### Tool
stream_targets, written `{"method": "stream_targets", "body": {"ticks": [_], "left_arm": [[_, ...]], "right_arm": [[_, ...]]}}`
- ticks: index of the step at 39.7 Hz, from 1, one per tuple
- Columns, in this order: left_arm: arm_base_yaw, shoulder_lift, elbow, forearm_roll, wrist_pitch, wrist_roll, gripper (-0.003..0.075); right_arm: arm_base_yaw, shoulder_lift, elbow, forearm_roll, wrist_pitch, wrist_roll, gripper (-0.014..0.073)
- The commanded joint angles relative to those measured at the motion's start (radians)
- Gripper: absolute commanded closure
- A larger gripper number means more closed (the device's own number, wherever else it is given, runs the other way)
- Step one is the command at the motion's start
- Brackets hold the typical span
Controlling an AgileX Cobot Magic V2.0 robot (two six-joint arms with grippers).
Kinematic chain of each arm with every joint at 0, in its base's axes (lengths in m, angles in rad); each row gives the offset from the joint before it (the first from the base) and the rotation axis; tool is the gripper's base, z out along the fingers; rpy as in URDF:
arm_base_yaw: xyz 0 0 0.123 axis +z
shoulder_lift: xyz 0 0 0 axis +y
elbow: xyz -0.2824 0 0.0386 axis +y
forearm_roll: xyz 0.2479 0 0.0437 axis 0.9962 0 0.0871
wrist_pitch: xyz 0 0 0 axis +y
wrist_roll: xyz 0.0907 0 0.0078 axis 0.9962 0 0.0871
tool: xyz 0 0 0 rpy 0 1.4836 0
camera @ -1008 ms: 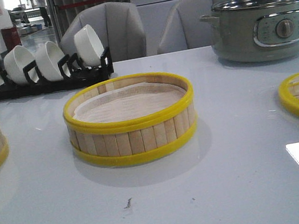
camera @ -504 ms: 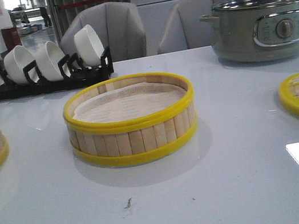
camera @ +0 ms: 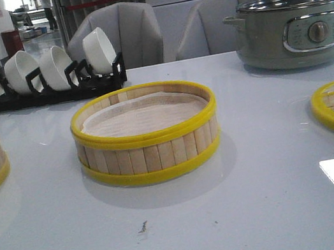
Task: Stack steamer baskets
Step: 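Lower the left gripper and grasp the rim of that steamer basket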
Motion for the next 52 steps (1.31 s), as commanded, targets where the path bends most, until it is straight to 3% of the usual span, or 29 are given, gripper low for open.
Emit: {"method": "stream_targets", "body": {"ticks": [1,13,24,34,52], "left_arm": [[-0.009,0.037,-0.029,-0.046,-0.087,0.0,0.0251],[-0.102,0.27,-0.029,-0.046,-0.195,0.0,0.0251],[-0.11,0.453,-0.029,-0.046,-0.293,0.0,0.0251],[-0.106,0.53,-0.061,-0.044,-0.358,0.0,0.0251],[-0.075,0.602,-0.139,-0.012,-0.356,0.0,0.0255]], "right_arm": [[0.005,0.001,-0.039,-0.008,-0.073,0.003,0.0255],[0.005,0.004,-0.039,-0.008,-0.072,0.003,0.0255],[0.005,0.004,-0.039,-0.008,-0.072,0.003,0.0255],[0.005,0.004,-0.039,-0.008,-0.072,0.003,0.0255],[0.005,0.004,-0.039,-0.008,-0.072,0.003,0.0255]]}}
